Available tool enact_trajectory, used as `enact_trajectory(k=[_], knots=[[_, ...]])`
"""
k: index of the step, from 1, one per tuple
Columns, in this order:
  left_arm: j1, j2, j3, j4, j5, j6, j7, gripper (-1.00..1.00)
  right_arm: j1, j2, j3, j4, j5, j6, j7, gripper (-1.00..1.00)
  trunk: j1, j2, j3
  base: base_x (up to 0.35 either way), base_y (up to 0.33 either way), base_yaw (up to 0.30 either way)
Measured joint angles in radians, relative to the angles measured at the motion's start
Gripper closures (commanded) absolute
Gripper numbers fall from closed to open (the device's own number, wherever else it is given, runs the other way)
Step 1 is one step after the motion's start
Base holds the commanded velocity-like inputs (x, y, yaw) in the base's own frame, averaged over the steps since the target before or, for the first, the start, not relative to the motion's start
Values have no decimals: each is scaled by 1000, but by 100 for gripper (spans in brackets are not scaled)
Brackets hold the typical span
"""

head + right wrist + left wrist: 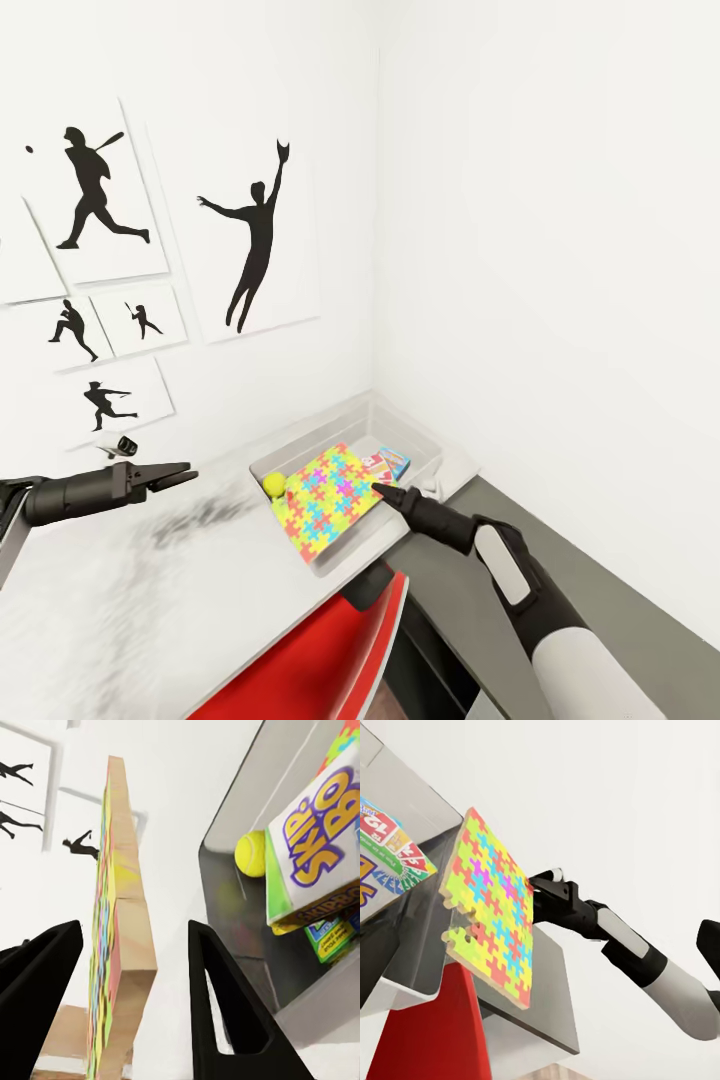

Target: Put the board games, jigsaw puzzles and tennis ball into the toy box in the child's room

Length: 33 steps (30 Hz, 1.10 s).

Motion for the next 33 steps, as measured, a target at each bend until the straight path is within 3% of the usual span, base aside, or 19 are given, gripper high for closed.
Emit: enact_trajectory(k=[2,5,12,14,18,21,25,30,33], knots=[[0,-1,0,0,0,0,0,-100,-19,-1,-10,-1,-3,57,-5,100,0,0,0,0,0,0],[0,-2,1,0,2,-1,0,-100,-101,8,-44,9,-8,131,-35,100,0,0,0,0,0,0],[0,-1,2,0,2,-1,-1,-100,-252,16,-72,47,-9,170,-186,100,0,0,0,0,0,0],[0,-1,2,0,2,-1,-1,-100,-294,16,-72,105,-8,171,-201,100,0,0,0,0,0,0],[0,1,2,0,2,-1,-1,-100,-412,16,-72,327,-5,153,-211,100,0,0,0,0,0,0],[0,2,2,0,3,-1,-2,-100,-491,16,-72,448,-5,120,-264,100,0,0,0,0,0,0],[0,3,2,0,6,1,-4,-100,-527,18,-72,477,-10,113,-385,100,0,0,0,0,0,0],[0,4,2,0,8,4,-5,-100,-531,18,-73,476,-11,109,-408,100,0,0,0,0,0,0],[0,6,2,0,27,7,-34,-100,-532,18,-73,476,-12,102,-411,100,0,0,0,0,0,0]])
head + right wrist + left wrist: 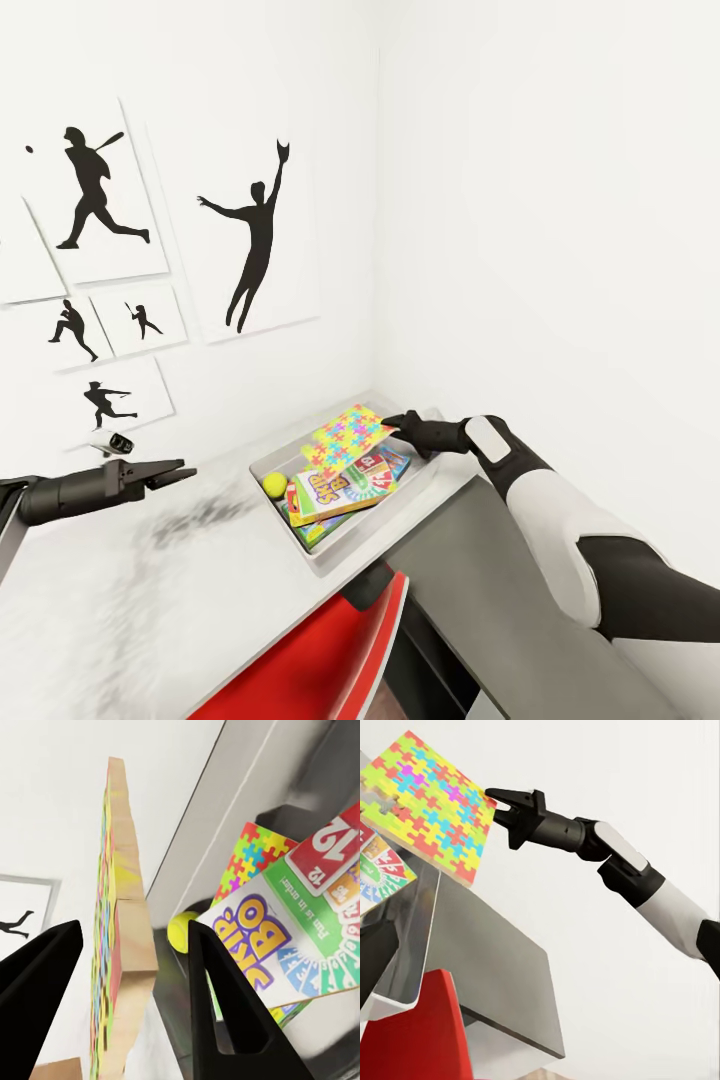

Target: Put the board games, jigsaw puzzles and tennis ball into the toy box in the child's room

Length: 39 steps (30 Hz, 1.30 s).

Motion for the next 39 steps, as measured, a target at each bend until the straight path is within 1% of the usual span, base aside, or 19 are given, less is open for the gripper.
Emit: enact_trajectory(k=[1,2,4,6,8,10,13,16,21,33,39], knots=[[0,1,-1,1,18,0,-21,-100,0,0,0,0,-1,-2,-1,100,0,0,0,0,0,0],[1,1,0,1,26,1,-21,-100,1,0,0,0,-1,-3,-1,100,0,0,0,0,0,0],[2,3,0,4,35,2,-21,-100,2,-1,0,0,-1,-4,-1,100,0,0,0,0,0,0],[2,4,3,26,42,2,-21,-100,4,0,1,0,-1,-5,-1,100,0,0,0,0,0,0],[3,4,11,49,51,2,-21,-100,5,0,2,0,-1,-5,-1,100,0,0,0,0,0,0],[3,5,30,76,63,3,-21,-100,6,0,2,0,0,-6,-1,100,0,0,0,0,0,0],[2,5,56,94,74,3,-21,-100,7,0,3,-1,0,-5,0,100,0,0,0,0,0,0],[2,5,65,99,76,3,-21,-100,8,0,3,-1,0,-5,0,100,0,0,0,0,0,0],[2,4,69,101,76,3,-21,-100,8,0,3,-2,0,-5,0,100,0,0,-2,0,0,0],[2,4,68,101,76,3,-21,-100,9,-1,1,-2,0,-7,4,100,0,0,-21,0,0,0],[2,3,67,101,76,2,-21,-100,12,-2,-1,-2,1,-15,44,100,0,0,-30,0,0,0]])
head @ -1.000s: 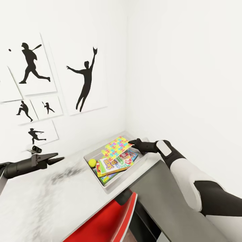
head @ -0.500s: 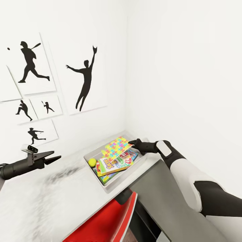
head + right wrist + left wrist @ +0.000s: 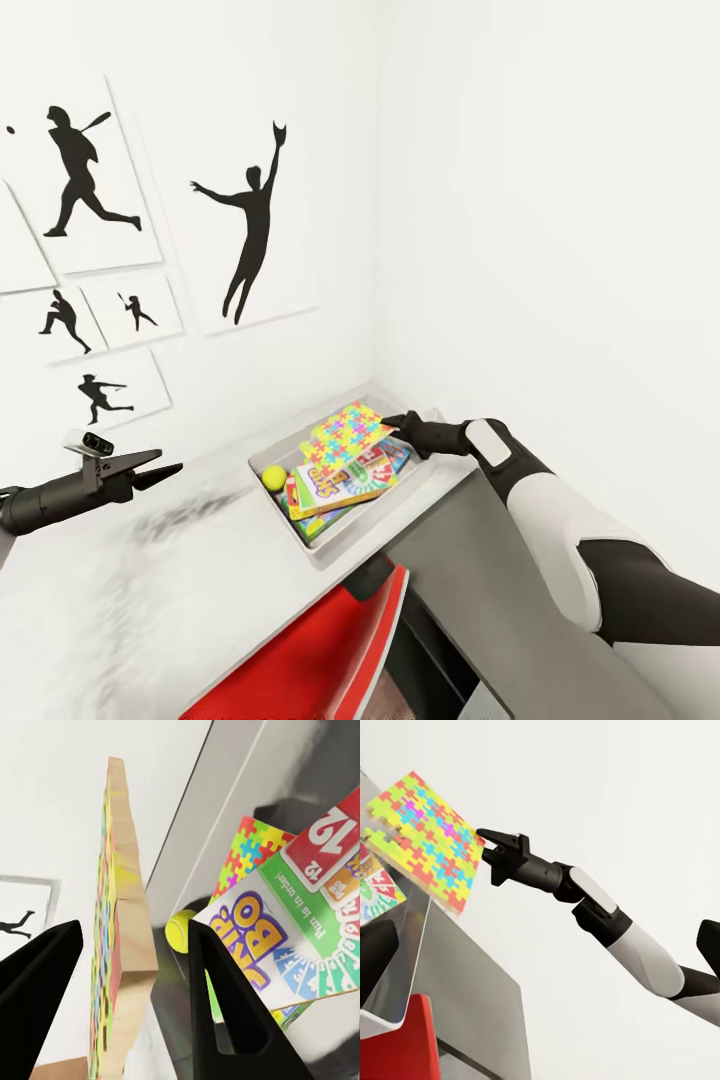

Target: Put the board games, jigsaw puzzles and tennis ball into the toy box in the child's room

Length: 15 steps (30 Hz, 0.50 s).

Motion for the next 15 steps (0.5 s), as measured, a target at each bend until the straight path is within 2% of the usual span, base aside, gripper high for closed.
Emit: enact_trajectory(k=[15], knots=[[1,1,1,0,-1,-1,0,-100,2,-1,0,-1,3,-15,28,100,0,0,-18,0,0,0]])
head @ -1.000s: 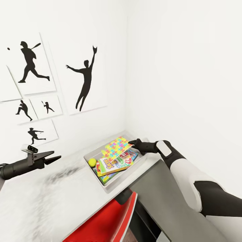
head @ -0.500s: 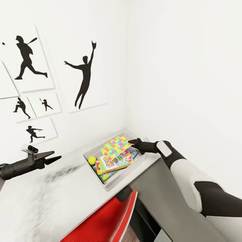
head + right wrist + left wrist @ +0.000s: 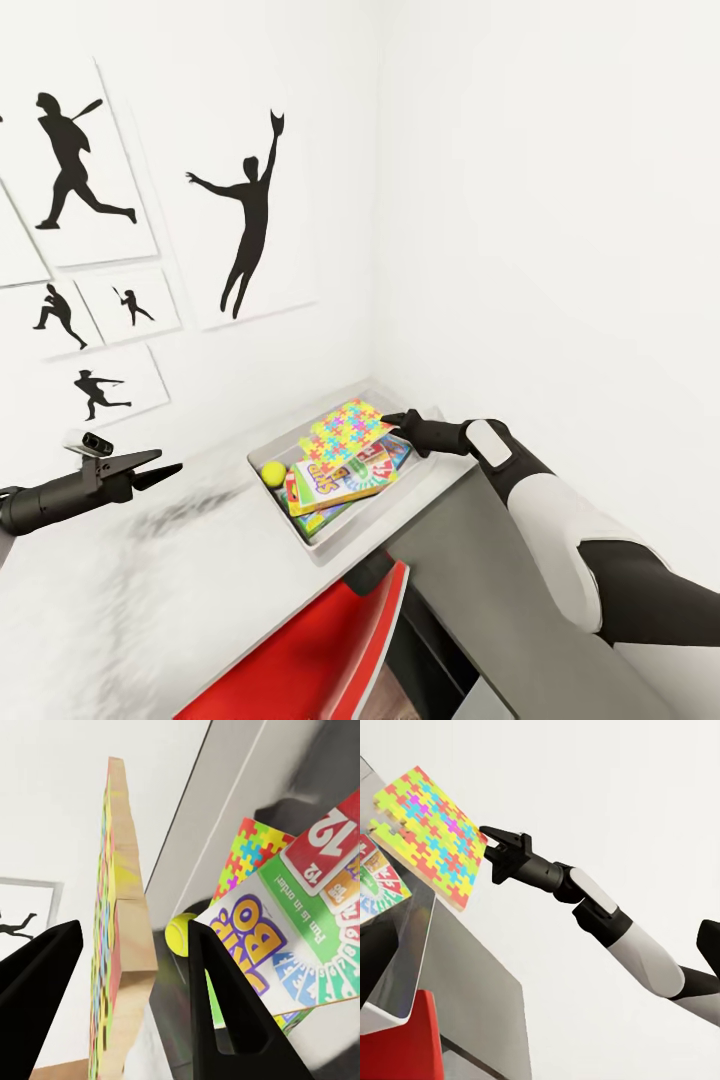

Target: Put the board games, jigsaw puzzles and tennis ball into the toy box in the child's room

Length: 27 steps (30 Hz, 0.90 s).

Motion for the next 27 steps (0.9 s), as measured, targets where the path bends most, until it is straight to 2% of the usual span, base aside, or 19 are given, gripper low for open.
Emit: enact_trajectory(k=[23,27], knots=[[0,-1,-1,0,0,0,0,-100,1,5,2,-1,-1,0,22,100,0,0,-26,0,0,0],[0,-1,0,0,0,0,0,-100,1,16,3,0,-2,1,20,100,0,0,-26,0,0,0]])
